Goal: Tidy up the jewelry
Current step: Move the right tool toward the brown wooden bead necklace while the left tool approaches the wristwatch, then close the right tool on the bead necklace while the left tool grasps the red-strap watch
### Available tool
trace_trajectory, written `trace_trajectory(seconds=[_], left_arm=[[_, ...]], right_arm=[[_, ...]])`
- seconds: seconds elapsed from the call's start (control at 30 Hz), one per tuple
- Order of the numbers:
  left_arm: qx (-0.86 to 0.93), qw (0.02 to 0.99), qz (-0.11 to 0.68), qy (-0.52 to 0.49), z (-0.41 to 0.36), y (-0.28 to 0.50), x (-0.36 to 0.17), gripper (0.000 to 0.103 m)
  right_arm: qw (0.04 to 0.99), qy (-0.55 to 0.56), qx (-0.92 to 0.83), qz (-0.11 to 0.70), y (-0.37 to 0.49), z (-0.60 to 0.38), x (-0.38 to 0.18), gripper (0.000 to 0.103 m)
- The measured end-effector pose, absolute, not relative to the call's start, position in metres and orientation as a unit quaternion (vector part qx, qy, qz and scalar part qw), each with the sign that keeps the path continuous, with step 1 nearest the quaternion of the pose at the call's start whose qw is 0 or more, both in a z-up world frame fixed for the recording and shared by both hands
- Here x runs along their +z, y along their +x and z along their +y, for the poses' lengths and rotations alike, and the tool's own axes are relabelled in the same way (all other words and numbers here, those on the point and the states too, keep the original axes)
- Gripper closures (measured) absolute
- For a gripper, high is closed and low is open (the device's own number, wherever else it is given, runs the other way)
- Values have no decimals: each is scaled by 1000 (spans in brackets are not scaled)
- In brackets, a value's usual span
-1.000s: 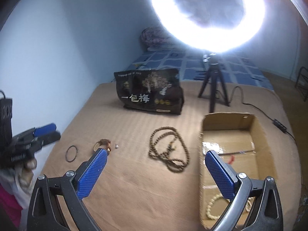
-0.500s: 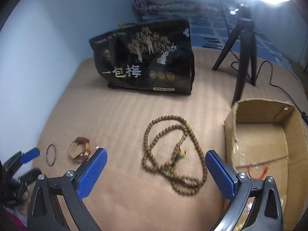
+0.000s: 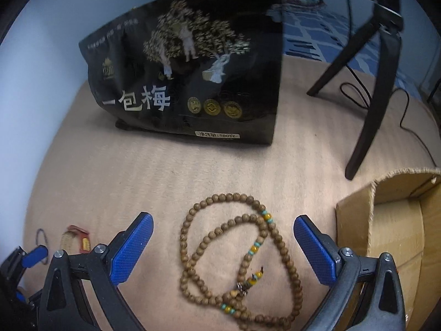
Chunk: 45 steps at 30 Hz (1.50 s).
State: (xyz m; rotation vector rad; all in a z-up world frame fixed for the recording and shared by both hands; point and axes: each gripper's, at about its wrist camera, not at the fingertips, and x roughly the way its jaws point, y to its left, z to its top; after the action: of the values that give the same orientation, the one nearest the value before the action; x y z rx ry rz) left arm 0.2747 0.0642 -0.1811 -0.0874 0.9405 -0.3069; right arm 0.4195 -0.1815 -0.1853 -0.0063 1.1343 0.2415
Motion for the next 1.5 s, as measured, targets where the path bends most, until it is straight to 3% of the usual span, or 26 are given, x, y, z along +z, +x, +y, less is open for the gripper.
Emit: trace_trajectory(seconds=[0.47, 0.57, 0.97, 1.5], left_arm=[[-134, 883, 450, -25, 61, 284, -193, 35], [-135, 883, 448, -26, 61, 283, -192, 35], [-142, 883, 447, -29, 62, 287, -198, 35], [-133, 878, 458, -29, 60, 304, -215, 35]], right_arm=[[817, -1, 130, 562, 445, -175, -190, 0], [808, -15, 157, 567, 447, -165, -188, 12], [797, -76, 130, 585, 466, -156, -212, 12], [744, -35, 199, 637, 436, -148, -235, 11]])
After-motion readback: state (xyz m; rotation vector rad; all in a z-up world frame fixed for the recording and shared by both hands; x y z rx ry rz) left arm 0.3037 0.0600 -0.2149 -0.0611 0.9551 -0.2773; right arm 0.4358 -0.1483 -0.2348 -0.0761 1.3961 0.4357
